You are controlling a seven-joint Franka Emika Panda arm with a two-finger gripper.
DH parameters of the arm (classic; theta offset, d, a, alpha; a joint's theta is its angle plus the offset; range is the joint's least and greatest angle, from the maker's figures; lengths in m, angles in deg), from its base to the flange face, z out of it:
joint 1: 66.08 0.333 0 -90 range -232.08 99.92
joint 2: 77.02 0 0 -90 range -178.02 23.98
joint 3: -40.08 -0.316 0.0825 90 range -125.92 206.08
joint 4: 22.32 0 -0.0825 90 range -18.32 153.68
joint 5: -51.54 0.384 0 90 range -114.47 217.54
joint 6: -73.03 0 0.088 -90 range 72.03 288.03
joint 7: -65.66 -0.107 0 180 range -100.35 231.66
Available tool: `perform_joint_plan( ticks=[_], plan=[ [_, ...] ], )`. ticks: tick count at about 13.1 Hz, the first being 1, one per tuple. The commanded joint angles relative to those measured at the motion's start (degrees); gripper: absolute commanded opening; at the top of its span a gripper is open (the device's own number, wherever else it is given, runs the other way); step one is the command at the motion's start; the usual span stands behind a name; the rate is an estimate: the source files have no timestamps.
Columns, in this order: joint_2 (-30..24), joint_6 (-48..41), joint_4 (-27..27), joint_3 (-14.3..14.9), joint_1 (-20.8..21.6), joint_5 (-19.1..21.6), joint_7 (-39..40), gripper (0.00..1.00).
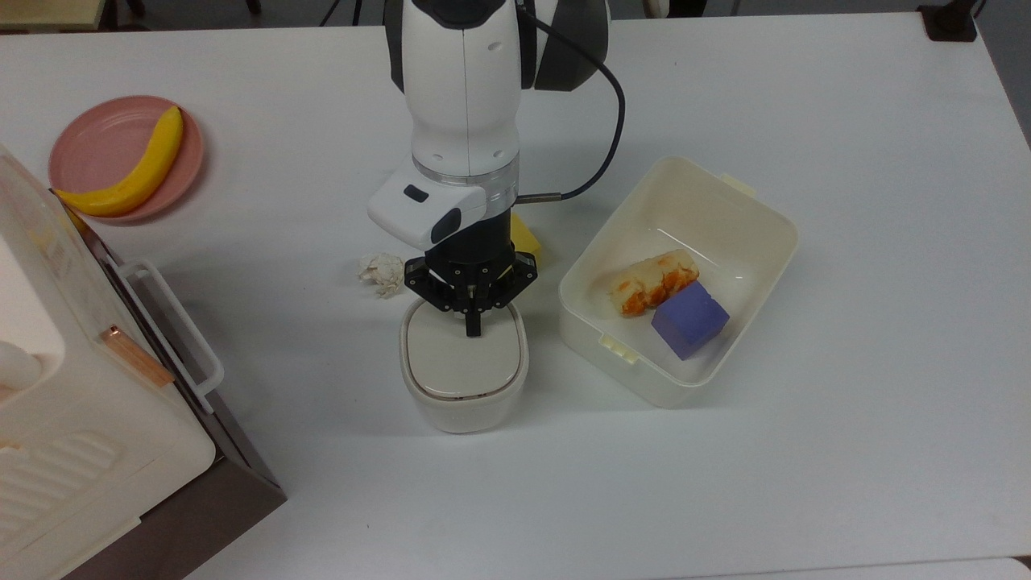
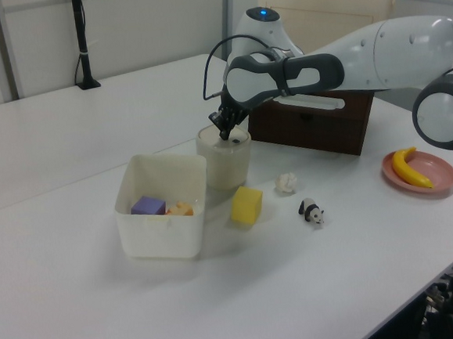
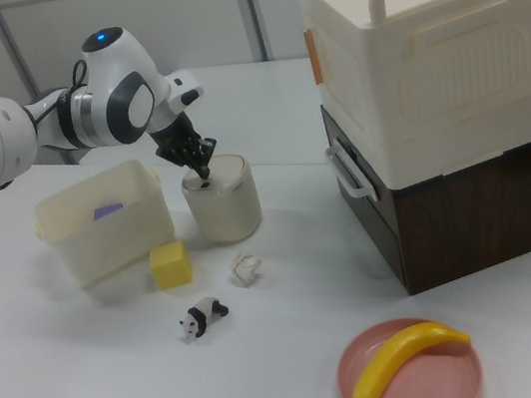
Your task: Open the trash can
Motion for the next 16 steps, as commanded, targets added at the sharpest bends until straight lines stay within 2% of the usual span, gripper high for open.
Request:
perform_joint_plan(
  ticks=[1,2,5,6,7,8,9,10,16],
  plan=[
    [-4.3,-4.3,0.3,2.0,1.0,0.3,-1.1,0.0],
    [-5.9,-8.1,0.1,2.4,0.9,0.9,-0.2,0.0],
    [-13.0,-20.8,1.1,4.8,0.6,6.3,7.9,0.0],
    [-15.0,-24.5,1.4,5.2,0.4,6.4,8.6,0.04],
    [-17.6,-29.5,2.6,5.5,-0.2,6.4,9.3,0.16],
    [-19.6,-33.2,4.2,5.6,-0.3,6.4,9.1,0.4],
    [-20.7,-34.2,5.2,5.6,-0.4,6.4,8.5,0.74],
    [-22.3,-36.0,6.0,5.6,-0.7,6.2,8.5,1.0],
    [-22.6,-37.3,5.4,6.3,-0.6,4.9,2.1,1.0]
  ],
)
